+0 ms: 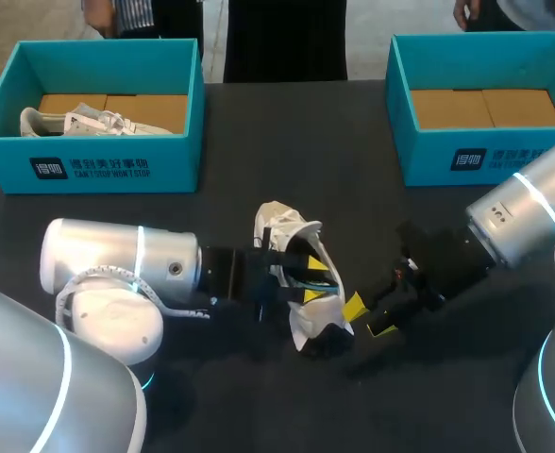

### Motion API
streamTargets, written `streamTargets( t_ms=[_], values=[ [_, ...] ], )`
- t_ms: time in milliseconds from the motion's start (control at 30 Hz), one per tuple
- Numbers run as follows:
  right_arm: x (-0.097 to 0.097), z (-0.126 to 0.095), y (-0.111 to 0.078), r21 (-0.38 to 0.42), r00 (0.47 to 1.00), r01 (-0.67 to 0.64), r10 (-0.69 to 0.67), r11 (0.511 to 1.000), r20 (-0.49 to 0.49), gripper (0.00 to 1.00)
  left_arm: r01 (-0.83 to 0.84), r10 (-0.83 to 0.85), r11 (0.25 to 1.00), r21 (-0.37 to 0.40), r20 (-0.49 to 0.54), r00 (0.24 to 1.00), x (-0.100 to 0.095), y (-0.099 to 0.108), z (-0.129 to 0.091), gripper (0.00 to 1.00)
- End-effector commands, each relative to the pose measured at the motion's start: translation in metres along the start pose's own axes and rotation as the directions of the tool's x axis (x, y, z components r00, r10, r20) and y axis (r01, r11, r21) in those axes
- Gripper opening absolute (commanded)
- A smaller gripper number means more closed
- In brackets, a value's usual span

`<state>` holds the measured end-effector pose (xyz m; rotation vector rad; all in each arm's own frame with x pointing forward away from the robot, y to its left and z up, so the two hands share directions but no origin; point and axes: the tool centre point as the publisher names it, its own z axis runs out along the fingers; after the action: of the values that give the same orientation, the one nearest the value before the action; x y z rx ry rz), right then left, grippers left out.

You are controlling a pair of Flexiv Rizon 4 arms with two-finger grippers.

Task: Take the shoe out of the shoebox, open the shoe tongue, remove and reinsert the insole, then place the shoe into the shoebox

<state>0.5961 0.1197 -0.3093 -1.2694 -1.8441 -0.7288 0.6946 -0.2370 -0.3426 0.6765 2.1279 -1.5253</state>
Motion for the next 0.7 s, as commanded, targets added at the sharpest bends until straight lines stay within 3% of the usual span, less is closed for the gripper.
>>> streamTargets(
  t_ms=[33, 133, 233, 700],
  values=[
    [0.000, 0.001, 0.000, -0.002, 1.000, 0.000, 0.000, 1.000, 0.002, 1.00, -0.001, 0.001, 1.000, 0.007, -0.008, 1.000, 0.003, -0.002, -0.009, 0.29],
    [0.000, 0.001, 0.000, -0.002, 1.000, 0.000, 0.000, 1.000, 0.002, 1.00, 0.002, -0.002, 1.000, 0.011, -0.020, 1.000, 0.006, -0.001, -0.008, 0.22],
    [0.000, 0.001, 0.000, -0.002, 1.000, 0.000, 0.000, 1.000, 0.002, 1.00, 0.005, -0.005, 1.000, 0.005, -0.034, 0.999, 0.007, 0.002, -0.005, 0.00],
    [0.000, 0.001, 0.000, -0.002, 1.000, 0.000, 0.000, 1.000, 0.002, 1.00, 0.011, -0.014, 0.999, -0.035, -0.070, 0.997, 0.004, 0.017, 0.004, 0.00]
  ],
)
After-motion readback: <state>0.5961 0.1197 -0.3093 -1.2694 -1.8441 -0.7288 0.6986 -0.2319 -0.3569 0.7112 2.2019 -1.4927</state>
